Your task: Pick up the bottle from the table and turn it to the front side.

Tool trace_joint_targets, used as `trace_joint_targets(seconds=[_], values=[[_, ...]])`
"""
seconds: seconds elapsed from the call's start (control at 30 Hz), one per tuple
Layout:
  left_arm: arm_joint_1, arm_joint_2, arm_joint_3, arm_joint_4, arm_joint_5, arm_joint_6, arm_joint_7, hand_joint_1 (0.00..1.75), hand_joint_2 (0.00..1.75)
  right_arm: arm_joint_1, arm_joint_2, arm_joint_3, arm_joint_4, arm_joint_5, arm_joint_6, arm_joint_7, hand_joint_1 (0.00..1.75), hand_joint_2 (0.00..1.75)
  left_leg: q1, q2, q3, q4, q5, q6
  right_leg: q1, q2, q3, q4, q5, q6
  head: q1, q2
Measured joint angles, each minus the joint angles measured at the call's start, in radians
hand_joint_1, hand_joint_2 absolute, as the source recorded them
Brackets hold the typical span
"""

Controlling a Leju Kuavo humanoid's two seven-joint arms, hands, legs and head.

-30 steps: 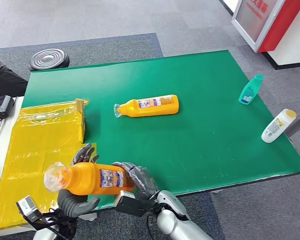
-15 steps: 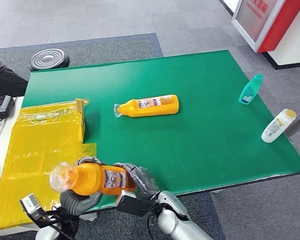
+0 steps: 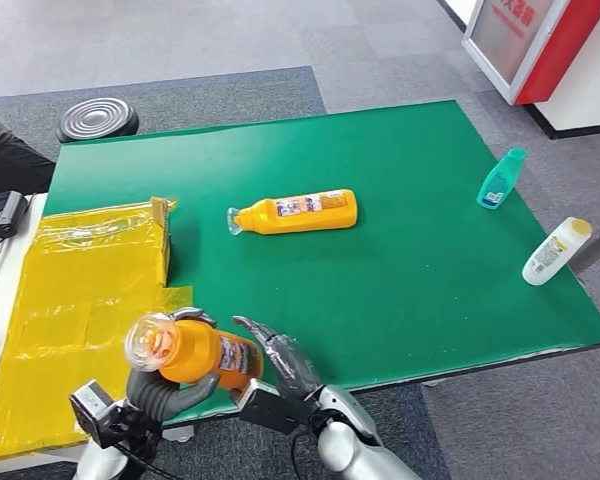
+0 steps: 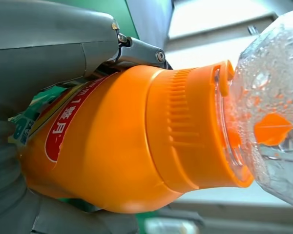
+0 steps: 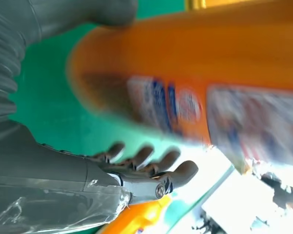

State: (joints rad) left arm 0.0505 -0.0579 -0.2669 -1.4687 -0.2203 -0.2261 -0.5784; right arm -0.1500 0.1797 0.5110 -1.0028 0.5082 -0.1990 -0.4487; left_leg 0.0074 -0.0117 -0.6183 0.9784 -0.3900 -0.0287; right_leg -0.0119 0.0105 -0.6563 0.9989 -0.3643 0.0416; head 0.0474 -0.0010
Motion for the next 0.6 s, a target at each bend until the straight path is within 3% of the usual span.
trace_joint_targets(seconds=[0.2,0.4,0.6], values=[[-0.023,0.091,0.094,-0.108,-0.136,0.163,0.077,1.75,1.75,0.102,-0.034,-0.064,-0.137,-0.045,0.017,-0.018,0.00,1.75,0.001,0.000,0.000,0.000,0.000,-0.001,0.001,0.000,0.000,0.000,0.000,-0.001,0.000,0.000],[-0.023,0.206,0.242,-0.259,-0.206,0.178,0.121,1.75,1.75,0.242,-0.075,-0.147,-0.257,-0.105,0.053,-0.057,0.00,1.75,0.001,0.000,0.000,0.000,-0.002,-0.002,0.002,0.000,0.000,0.000,-0.002,-0.001,0.000,0.000],[-0.027,0.289,0.280,-0.324,-0.429,0.227,0.197,1.75,1.75,0.312,-0.080,-0.216,-0.319,-0.155,0.104,-0.082,0.00,1.75,0.001,0.000,0.000,0.000,-0.002,-0.001,0.001,0.000,0.000,0.000,-0.002,-0.001,0.000,0.000]])
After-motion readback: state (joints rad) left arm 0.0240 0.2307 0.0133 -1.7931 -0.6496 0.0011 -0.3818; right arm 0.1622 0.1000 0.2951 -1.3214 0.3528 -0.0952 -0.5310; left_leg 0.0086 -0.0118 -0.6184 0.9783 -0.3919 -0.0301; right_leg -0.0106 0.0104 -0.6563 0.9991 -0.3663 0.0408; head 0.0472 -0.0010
